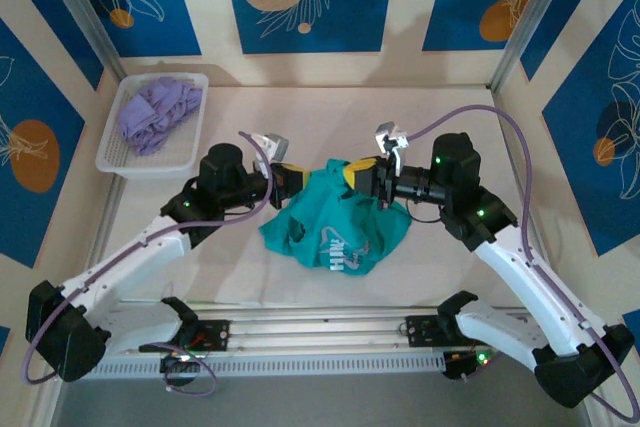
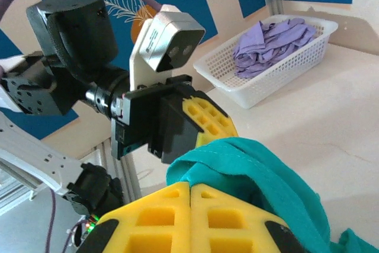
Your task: Fold the inside-out t-shirt
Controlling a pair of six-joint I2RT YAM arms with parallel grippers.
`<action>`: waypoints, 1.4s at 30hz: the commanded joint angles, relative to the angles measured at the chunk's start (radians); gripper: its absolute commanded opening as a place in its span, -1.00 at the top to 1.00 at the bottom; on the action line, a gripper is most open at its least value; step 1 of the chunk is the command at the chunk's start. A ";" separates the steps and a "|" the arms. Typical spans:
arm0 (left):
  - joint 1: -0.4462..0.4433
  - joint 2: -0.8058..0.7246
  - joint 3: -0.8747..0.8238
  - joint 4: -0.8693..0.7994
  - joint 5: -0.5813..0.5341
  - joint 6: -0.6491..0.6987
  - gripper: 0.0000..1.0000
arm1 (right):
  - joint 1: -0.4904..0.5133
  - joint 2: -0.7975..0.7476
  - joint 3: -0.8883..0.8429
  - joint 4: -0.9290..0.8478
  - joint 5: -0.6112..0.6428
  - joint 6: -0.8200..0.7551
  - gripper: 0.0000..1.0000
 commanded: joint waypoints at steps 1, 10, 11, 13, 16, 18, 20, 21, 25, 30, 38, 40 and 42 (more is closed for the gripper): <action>0.012 0.001 0.006 -0.140 -0.159 0.038 1.00 | 0.012 -0.029 -0.010 0.030 0.017 -0.056 1.00; 0.012 -0.062 0.001 -0.123 -0.119 0.035 0.90 | 0.072 0.014 -0.010 0.008 0.145 -0.063 1.00; 0.009 -0.075 -0.005 -0.087 -0.064 0.017 0.79 | 0.083 0.024 -0.009 0.015 0.146 -0.061 1.00; 0.004 -0.096 -0.022 -0.004 0.037 -0.028 0.61 | 0.097 0.042 -0.001 0.019 0.155 -0.060 1.00; -0.016 -0.103 -0.040 0.121 0.167 -0.107 0.42 | 0.111 0.058 0.002 0.033 0.162 -0.053 1.00; -0.039 -0.093 -0.037 0.165 0.214 -0.133 0.36 | 0.116 0.066 0.007 0.034 0.168 -0.049 1.00; -0.069 -0.084 -0.033 0.179 0.225 -0.132 0.30 | 0.121 0.074 0.011 0.037 0.174 -0.041 1.00; -0.081 -0.078 -0.029 0.181 0.222 -0.128 0.28 | 0.124 0.079 0.013 0.038 0.174 -0.038 1.00; -0.101 -0.031 -0.009 0.173 0.205 -0.120 0.22 | 0.137 0.091 0.020 0.048 0.161 -0.028 1.00; -0.100 0.015 0.014 0.187 0.201 -0.127 0.51 | 0.145 0.088 0.023 0.046 0.167 -0.027 1.00; -0.088 0.004 0.016 0.139 0.159 -0.084 1.00 | 0.145 0.079 0.014 0.030 0.198 -0.038 1.00; -0.076 -0.013 0.007 0.132 0.160 -0.079 1.00 | 0.145 0.077 0.019 0.011 0.229 -0.046 1.00; -0.062 -0.038 -0.004 0.131 0.162 -0.074 1.00 | 0.145 0.075 0.025 -0.013 0.265 -0.052 1.00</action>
